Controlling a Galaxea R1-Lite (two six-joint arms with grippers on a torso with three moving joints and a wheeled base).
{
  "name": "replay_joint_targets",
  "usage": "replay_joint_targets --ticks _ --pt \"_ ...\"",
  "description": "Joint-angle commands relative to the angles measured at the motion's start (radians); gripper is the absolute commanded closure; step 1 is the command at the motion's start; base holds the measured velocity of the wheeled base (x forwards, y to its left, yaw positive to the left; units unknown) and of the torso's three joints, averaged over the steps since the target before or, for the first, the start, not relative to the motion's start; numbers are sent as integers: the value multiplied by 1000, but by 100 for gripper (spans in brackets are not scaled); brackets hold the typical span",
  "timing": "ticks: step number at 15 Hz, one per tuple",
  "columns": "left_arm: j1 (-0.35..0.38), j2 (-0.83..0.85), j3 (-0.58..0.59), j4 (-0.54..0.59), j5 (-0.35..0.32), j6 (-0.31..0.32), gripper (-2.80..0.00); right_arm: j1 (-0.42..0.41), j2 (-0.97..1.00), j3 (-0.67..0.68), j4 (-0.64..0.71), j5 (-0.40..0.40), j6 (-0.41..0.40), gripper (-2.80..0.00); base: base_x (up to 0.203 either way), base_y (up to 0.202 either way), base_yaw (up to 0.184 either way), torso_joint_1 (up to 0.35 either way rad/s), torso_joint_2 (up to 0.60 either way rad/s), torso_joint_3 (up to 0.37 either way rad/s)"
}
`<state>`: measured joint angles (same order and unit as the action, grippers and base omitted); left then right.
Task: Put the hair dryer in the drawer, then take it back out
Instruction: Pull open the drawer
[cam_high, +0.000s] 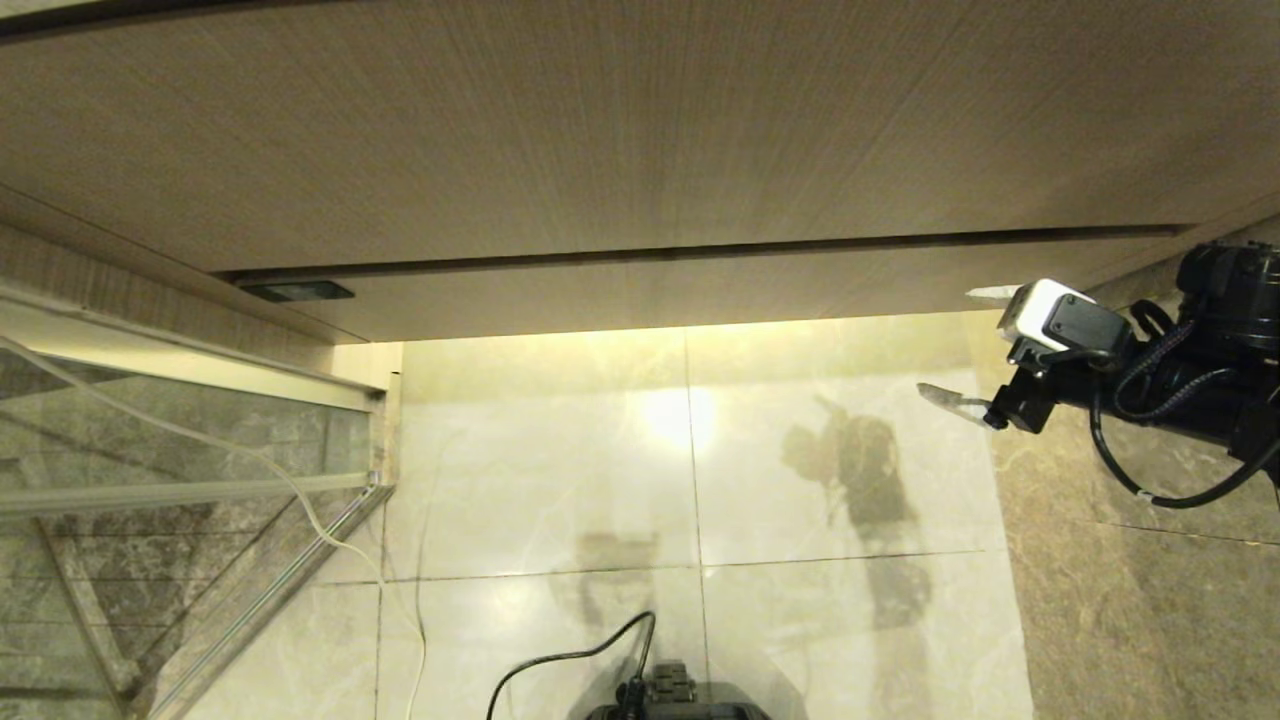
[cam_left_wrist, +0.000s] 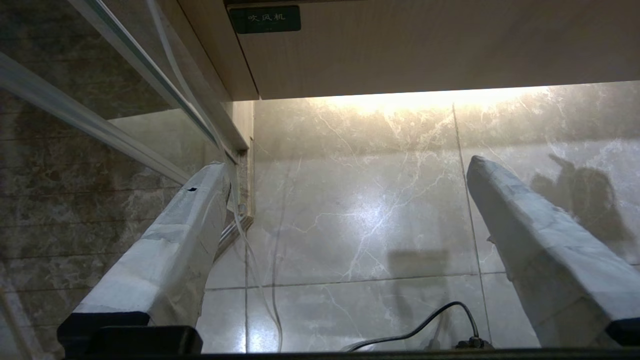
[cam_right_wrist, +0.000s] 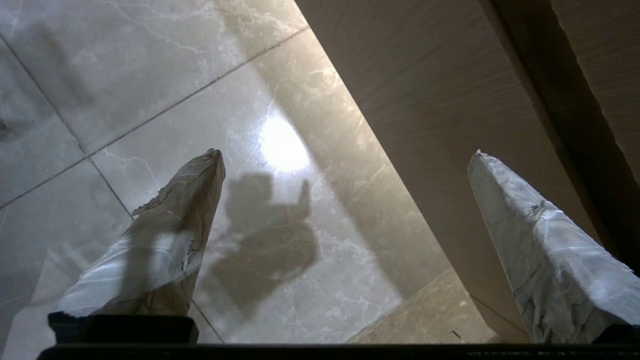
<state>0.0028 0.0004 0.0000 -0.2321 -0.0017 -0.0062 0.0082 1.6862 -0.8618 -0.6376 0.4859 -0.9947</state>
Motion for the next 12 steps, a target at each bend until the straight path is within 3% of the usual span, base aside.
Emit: replay_joint_targets --ticks 1,12 --pt "0 0 40 -2 0 0 -280 -20 4 2 -11 32 -5 -280 0 0 0 0 0 0" --pt "0 0 40 -1 0 -1 -280 -2 18 -17 -74 46 36 -280 0 0 0 0 0 0"
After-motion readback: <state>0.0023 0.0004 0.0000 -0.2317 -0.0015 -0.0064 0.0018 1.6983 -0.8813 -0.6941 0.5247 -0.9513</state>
